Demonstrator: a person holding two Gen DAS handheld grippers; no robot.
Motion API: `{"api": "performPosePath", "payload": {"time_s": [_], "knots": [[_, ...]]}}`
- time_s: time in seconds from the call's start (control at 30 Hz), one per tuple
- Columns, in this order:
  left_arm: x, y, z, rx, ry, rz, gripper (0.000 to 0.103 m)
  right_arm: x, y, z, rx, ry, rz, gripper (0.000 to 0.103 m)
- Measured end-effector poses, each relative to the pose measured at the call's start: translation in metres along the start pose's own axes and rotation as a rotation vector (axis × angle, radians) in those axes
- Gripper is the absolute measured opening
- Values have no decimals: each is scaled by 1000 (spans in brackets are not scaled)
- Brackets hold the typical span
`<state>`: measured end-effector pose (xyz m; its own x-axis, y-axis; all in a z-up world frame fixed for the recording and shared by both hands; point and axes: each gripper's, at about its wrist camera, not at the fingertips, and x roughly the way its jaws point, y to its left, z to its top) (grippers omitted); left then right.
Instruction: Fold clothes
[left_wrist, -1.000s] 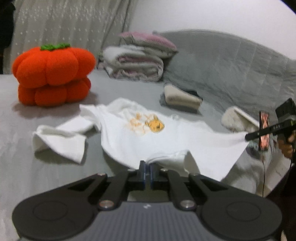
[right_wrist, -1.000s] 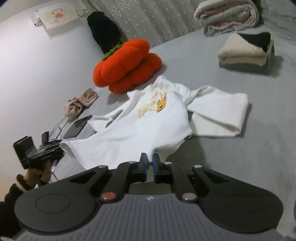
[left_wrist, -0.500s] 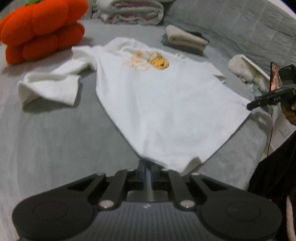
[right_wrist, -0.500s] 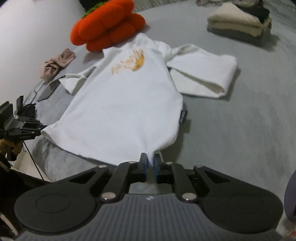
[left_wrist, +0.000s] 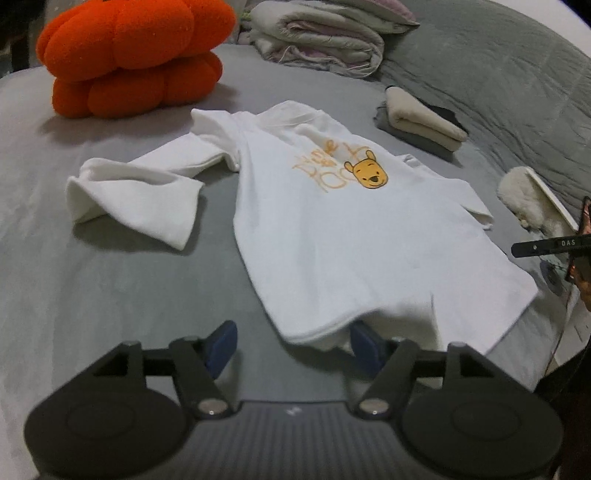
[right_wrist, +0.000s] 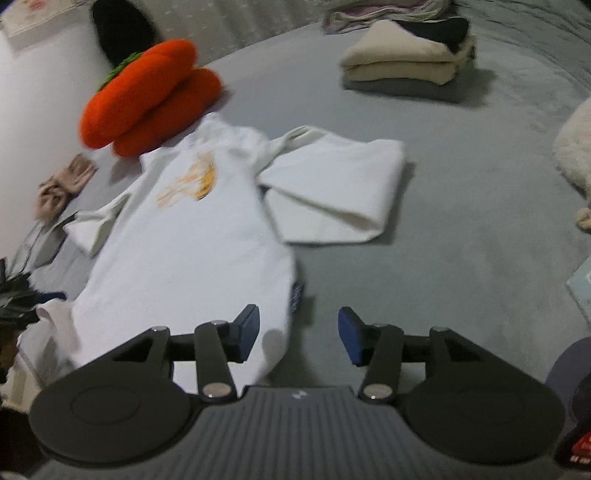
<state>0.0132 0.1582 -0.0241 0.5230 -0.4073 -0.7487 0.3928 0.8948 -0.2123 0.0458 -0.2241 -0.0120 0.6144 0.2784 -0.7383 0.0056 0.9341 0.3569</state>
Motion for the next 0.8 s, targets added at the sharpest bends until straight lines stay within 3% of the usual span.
{"api": "performPosePath", "payload": {"time_s": [0.13, 0.3, 0.43, 0.6, 0.8], "knots": [[9, -7, 13, -15, -10, 29, 79, 9, -9, 10, 71, -10, -38, 57], [16, -7, 30, -74, -25, 54, 82, 14, -8, 23, 81, -40, -79, 62], [23, -7, 41, -113, -41, 87, 82, 17, -9, 31, 108, -72, -94, 65], [35, -12, 51, -165, -77, 103, 82, 24, -13, 44, 127, -138, -190, 67], [58, -27, 63, -210, -83, 86, 82, 41, -30, 59, 230, -163, -225, 67]]}}
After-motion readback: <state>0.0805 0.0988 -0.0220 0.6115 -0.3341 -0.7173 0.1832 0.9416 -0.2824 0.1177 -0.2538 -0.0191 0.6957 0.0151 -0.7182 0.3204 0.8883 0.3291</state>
